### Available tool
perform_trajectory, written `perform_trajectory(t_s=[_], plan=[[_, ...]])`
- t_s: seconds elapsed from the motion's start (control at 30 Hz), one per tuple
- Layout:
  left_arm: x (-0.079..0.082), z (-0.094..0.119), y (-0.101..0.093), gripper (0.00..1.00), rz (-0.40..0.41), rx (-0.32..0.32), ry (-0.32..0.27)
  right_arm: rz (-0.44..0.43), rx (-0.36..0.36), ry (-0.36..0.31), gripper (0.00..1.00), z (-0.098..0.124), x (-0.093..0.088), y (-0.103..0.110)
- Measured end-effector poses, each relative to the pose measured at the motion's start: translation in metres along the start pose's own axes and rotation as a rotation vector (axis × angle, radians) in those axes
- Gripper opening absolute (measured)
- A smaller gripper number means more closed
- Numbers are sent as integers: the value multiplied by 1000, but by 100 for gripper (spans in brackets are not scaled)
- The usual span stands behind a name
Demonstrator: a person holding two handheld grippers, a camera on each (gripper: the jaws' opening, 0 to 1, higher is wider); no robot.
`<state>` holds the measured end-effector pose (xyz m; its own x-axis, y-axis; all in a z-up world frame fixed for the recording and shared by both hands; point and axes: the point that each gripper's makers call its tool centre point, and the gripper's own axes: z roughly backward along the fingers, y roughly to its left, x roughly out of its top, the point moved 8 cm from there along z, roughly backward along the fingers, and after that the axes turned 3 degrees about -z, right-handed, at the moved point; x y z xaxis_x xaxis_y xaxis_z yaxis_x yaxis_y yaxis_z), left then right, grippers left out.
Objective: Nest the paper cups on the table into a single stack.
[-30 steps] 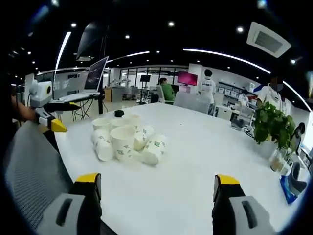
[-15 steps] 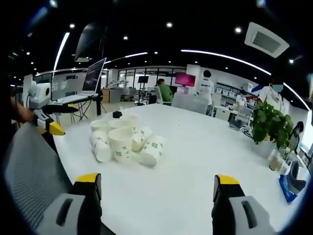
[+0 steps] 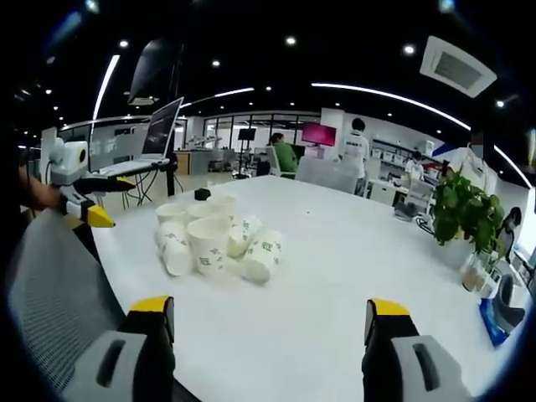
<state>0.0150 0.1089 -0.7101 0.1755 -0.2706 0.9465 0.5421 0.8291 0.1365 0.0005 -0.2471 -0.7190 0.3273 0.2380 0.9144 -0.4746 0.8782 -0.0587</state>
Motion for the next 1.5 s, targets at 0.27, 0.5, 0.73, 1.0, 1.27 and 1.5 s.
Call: perform_trajectory(t_s=[0.27,0.5,0.73,1.0,1.27,1.5], plan=[[0,0,1,97,2,2,2,4,-1,-3,96,0,0,0],[0,1,3,96,17,11,14,0,-6,-7,96,0,1,-1],[-3,1,4,94,10,0,38,0,-8,-13,96,1,1,-1],[-3,0,8,92,27,2,50,-2,-6,-11,95,1,1,-1],[0,-5,18,88,33,11,50,-2,-5,-8,95,0,1,-1],[3,-12,23,85,30,-4,51,0,-6,-7,95,0,0,-1]])
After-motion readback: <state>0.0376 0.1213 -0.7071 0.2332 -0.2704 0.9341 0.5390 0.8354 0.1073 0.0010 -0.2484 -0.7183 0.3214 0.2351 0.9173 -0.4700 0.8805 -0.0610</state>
